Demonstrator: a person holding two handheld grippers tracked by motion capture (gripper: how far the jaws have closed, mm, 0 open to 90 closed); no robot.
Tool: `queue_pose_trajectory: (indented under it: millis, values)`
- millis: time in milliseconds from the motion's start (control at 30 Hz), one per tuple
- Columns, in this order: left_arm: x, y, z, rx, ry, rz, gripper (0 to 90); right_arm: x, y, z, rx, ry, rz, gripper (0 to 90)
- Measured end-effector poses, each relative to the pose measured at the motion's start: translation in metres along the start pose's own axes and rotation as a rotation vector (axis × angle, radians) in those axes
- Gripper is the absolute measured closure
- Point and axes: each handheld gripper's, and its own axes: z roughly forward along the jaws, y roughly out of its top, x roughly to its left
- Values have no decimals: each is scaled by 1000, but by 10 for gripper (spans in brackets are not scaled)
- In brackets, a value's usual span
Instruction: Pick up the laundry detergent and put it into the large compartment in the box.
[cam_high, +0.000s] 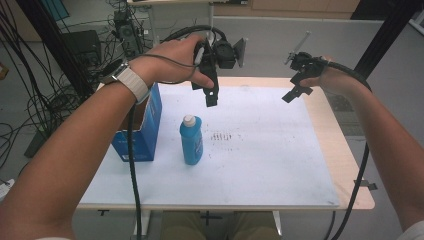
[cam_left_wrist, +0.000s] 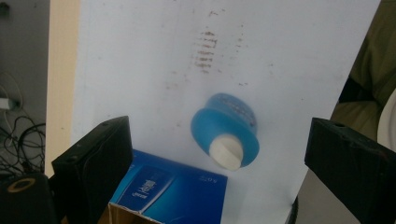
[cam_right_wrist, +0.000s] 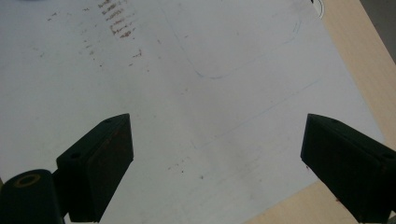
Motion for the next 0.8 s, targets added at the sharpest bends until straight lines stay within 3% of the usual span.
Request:
queue_pose_trajectory:
  millis: [133, 533, 633, 700, 800]
  values:
    - [1, -2, 3, -2, 14, -58, 82, 1, 0, 0, -2, -1, -3, 94]
    - [2, -5, 6, 1, 15, -120, 80, 2, -2, -2, -9, -1, -2, 94]
    - [2, -5, 7, 3, 25, -145, 80, 2, -2, -3, -11, -1, -3, 94]
    - [5, -6, 7, -5, 29, -190, 76, 2, -3, -3, -11, 3, -4, 94]
    - [6, -7, 7, 1, 33, -211, 77, 3, -3, -3, -13, 3, -4, 94]
